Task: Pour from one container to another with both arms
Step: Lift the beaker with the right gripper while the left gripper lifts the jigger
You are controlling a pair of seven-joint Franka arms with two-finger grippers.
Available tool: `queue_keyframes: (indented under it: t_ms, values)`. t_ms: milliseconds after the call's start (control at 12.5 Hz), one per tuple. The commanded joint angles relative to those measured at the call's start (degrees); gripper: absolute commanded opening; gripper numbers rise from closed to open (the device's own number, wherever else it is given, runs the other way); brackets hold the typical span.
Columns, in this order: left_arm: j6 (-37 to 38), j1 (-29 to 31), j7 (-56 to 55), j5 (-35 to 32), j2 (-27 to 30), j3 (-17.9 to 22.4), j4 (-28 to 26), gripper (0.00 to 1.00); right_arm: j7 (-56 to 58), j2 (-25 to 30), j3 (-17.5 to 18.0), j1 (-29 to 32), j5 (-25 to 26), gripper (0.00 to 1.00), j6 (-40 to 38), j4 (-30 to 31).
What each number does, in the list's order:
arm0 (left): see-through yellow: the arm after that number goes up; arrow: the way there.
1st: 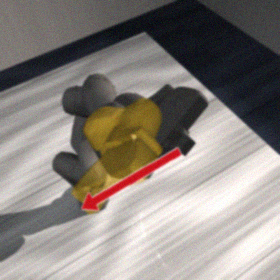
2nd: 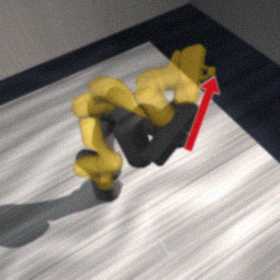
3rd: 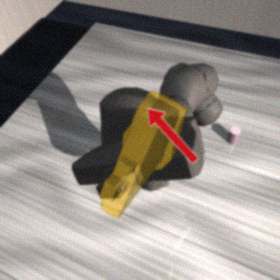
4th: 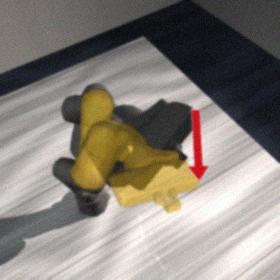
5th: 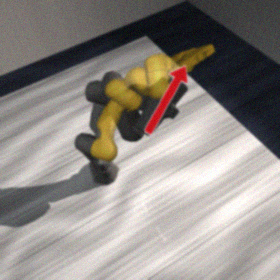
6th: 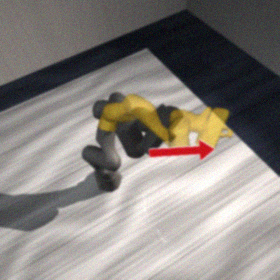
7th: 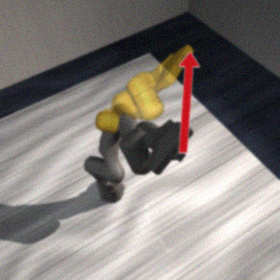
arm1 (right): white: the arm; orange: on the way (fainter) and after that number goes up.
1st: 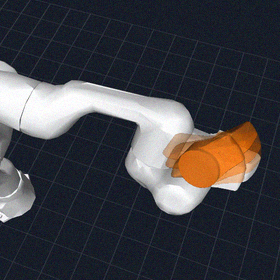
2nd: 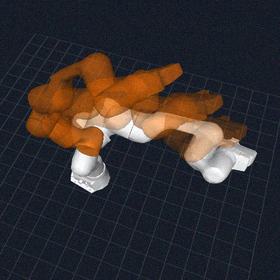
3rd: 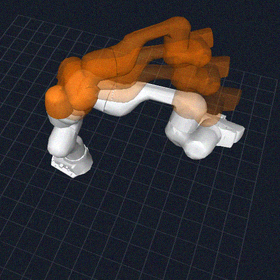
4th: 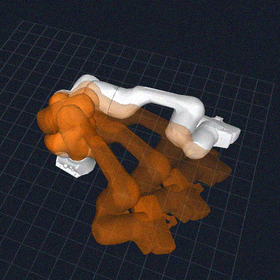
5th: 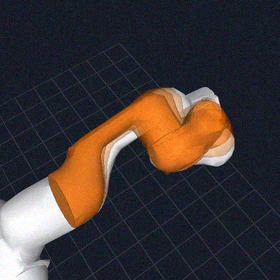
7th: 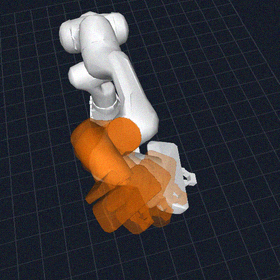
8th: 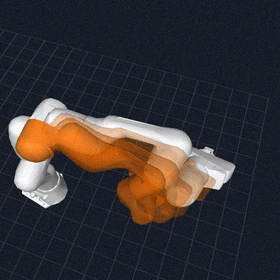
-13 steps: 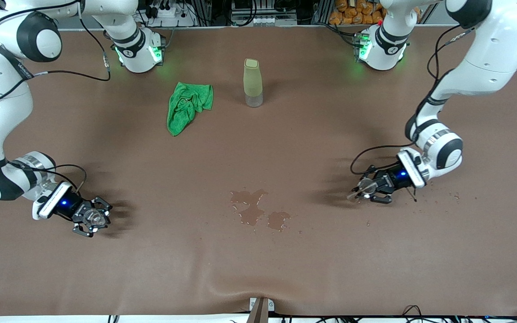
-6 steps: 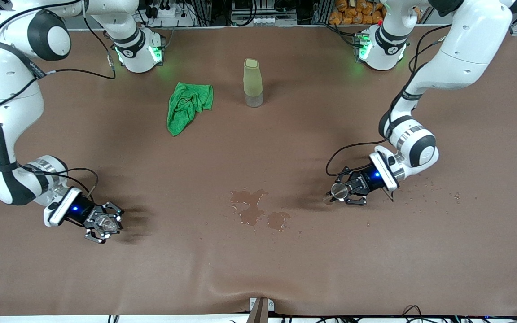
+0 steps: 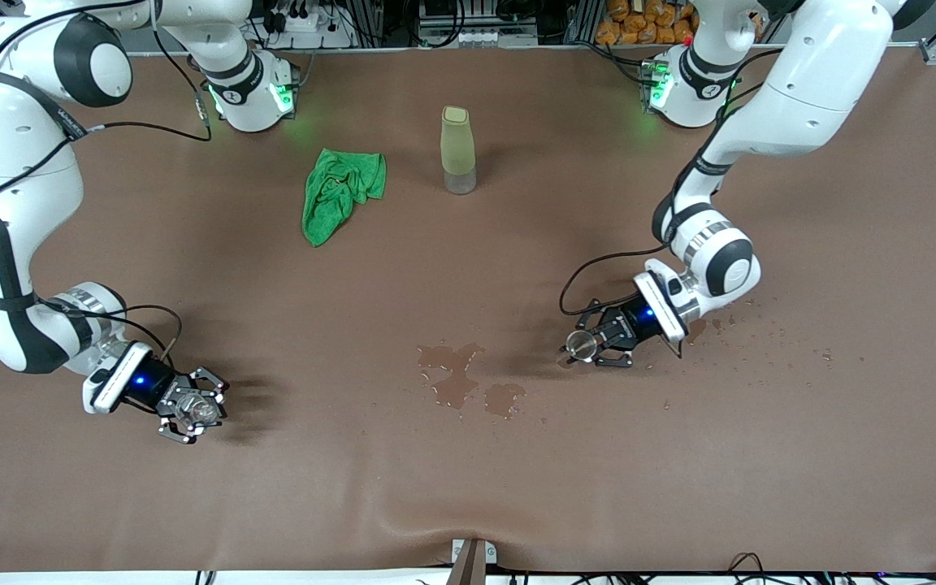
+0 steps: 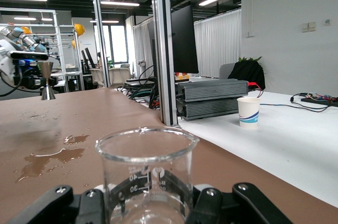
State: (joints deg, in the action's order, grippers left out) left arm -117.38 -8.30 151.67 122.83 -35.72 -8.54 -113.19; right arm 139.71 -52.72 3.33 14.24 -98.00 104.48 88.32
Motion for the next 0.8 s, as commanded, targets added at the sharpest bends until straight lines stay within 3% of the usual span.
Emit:
queue_keyframes:
  t_ms: [0,319,718]
  values:
    - [-3.47,-4.69,1.43,6.34,2.06,0.28,-0.19,0.0,-1.72,2.01,0.8,-0.35,-3.07,0.0,2.92,1.24]
    - [-5.05,-6.82,2.05,7.86,2.23,0.19,-0.1,0.0,-3.39,2.28,5.01,0.17,-4.65,0.0,9.42,0.97]
    - [-7.68,-9.8,2.22,9.09,2.23,-0.25,-0.1,0.0,-3.48,2.89,5.98,-0.79,-7.03,0.0,12.86,0.97]
